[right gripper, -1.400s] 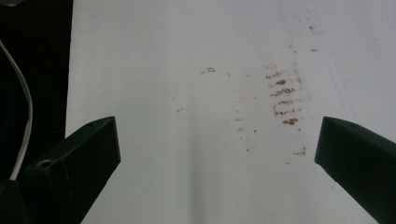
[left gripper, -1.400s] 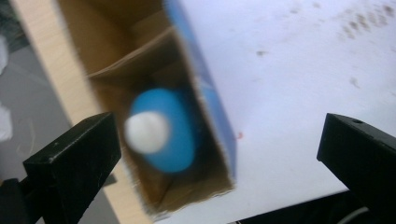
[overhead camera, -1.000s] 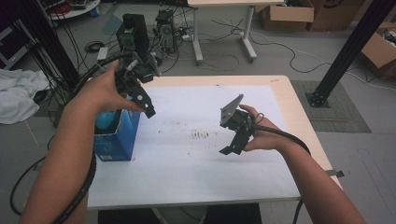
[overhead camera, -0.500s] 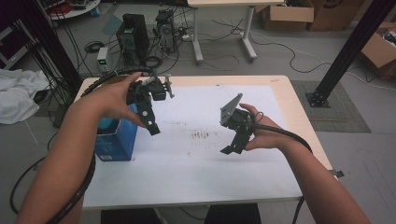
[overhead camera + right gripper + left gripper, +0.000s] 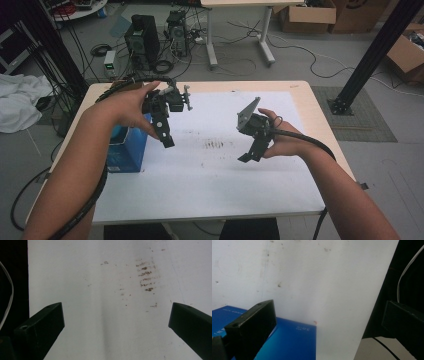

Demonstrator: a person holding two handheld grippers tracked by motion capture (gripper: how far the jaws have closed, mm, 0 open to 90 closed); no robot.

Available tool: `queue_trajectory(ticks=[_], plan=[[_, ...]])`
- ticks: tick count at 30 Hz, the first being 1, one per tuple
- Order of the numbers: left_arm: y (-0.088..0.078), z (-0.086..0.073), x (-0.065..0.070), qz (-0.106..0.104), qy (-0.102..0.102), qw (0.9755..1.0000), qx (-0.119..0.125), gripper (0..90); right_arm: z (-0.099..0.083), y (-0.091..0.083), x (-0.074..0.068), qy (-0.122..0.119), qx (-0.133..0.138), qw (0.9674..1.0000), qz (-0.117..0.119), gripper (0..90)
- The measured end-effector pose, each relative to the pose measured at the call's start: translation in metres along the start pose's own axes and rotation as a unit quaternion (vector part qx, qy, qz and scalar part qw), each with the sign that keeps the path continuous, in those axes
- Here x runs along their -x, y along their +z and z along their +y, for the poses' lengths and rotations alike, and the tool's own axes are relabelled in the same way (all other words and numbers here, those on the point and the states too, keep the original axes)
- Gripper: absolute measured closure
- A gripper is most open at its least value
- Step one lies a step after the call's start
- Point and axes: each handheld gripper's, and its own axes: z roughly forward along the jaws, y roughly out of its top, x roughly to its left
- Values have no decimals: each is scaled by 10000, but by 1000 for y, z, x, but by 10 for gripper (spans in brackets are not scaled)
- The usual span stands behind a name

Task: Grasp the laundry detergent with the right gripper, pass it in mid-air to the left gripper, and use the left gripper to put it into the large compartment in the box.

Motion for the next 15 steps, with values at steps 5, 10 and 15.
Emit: queue_trajectory(ticks=[5, 10, 15], plan=[[-1, -1, -1, 0, -15, 10000, 23, 1, 1, -1, -1, -42, -55, 10000, -16, 0], [0, -2, -1, -13, -7, 10000, 51, 1, 2, -2, 0, -33, -59, 10000, -23, 0], [2, -1, -2, -15, -48, 10000, 66, 1, 3, -1, -1, -41, -69, 10000, -26, 0]])
